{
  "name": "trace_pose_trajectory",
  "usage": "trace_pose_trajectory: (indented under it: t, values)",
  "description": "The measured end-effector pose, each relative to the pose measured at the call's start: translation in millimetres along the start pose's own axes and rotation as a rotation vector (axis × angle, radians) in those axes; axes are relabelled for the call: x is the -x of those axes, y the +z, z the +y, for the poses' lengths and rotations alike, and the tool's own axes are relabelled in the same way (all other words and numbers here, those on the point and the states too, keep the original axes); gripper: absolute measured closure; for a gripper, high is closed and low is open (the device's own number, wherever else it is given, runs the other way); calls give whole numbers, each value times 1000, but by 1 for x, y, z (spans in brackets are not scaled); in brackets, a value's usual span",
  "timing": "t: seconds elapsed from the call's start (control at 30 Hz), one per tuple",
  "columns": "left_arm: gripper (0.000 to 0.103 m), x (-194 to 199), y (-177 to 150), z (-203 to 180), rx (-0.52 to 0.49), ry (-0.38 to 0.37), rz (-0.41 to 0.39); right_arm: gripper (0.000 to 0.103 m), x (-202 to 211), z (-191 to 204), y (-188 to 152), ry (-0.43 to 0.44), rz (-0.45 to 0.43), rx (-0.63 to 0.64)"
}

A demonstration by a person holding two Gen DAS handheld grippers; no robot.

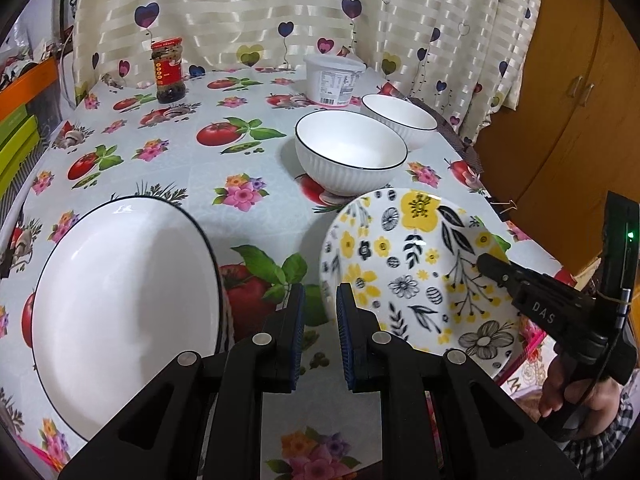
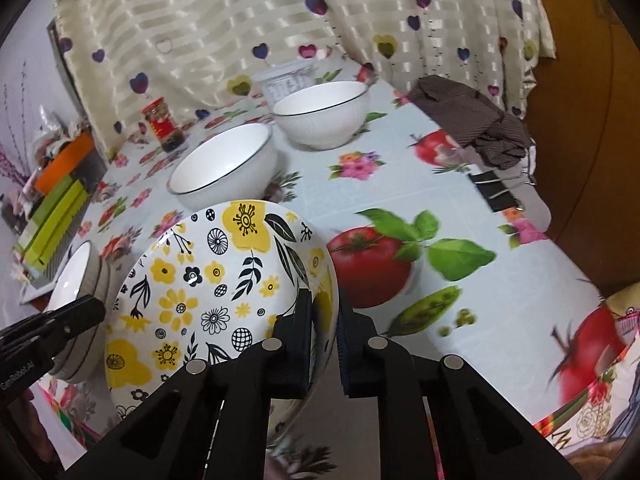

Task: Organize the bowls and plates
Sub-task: 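Move both tools past the floral plate to the white bowl rim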

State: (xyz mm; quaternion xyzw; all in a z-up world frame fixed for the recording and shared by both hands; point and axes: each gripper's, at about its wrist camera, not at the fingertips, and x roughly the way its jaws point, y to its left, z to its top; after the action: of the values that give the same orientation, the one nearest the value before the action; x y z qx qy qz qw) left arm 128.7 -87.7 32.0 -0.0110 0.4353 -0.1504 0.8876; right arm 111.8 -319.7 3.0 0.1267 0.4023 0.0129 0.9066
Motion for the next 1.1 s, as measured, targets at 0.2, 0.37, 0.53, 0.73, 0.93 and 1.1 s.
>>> trace_pose_trajectory:
  t: [0.2,0.37,0.53,0.73,0.93,1.1]
  values:
    - [87,-8,9,-8,-3,-15,10,92,5,-24,6,-32,-3,-24]
    - [87,-16,19,-8,5,-36,19,91,5,-33,9,-41,7,-22]
    - [87,-24,35,-3,20,-41,29,67,7,-32,14,-71,17,14]
    - [87,-34,56,4,33,-39,37,49,18,-33,29,-61,-31,18]
    - [87,-44,77,10,37,-53,54,49,12,-25,61,-43,-36,21]
    - [87,-54,97,20,49,-50,65,49,2,-8,88,-18,-37,51]
